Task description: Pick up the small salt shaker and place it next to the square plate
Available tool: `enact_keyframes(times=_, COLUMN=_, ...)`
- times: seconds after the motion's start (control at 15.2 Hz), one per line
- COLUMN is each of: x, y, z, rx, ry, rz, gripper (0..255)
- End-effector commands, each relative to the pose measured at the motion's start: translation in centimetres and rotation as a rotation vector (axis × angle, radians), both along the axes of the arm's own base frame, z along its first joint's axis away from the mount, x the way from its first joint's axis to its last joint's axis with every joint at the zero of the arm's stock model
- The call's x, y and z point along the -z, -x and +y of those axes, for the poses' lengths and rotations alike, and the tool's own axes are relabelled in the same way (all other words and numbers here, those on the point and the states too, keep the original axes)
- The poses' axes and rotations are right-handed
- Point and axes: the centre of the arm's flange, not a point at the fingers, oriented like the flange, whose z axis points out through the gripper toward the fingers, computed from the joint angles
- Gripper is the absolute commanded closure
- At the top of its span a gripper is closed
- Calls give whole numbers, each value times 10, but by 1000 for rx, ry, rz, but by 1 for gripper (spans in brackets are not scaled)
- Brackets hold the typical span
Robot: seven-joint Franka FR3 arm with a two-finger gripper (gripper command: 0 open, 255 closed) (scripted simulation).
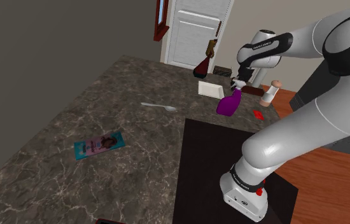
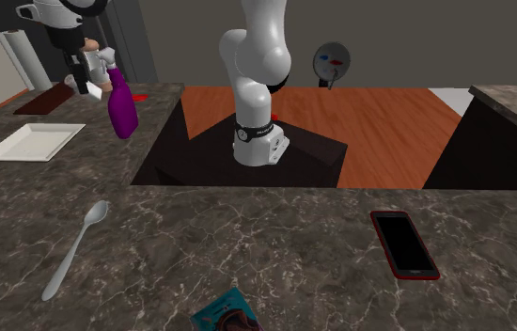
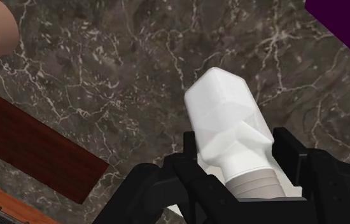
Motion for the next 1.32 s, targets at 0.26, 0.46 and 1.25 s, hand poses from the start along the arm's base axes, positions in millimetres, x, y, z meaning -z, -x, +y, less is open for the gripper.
enact_keyframes(times=0.26, x=32, y=1, z=-1, rx=0, ry=0, rz=-1, gripper=255)
enact_keyframes(times=0.46, x=48, y=1, z=-1, rx=0, ry=0, rz=-1, gripper=255)
enact_keyframes(times=1.25, x=65, y=1, z=-1, rx=0, ry=0, rz=0, gripper=0)
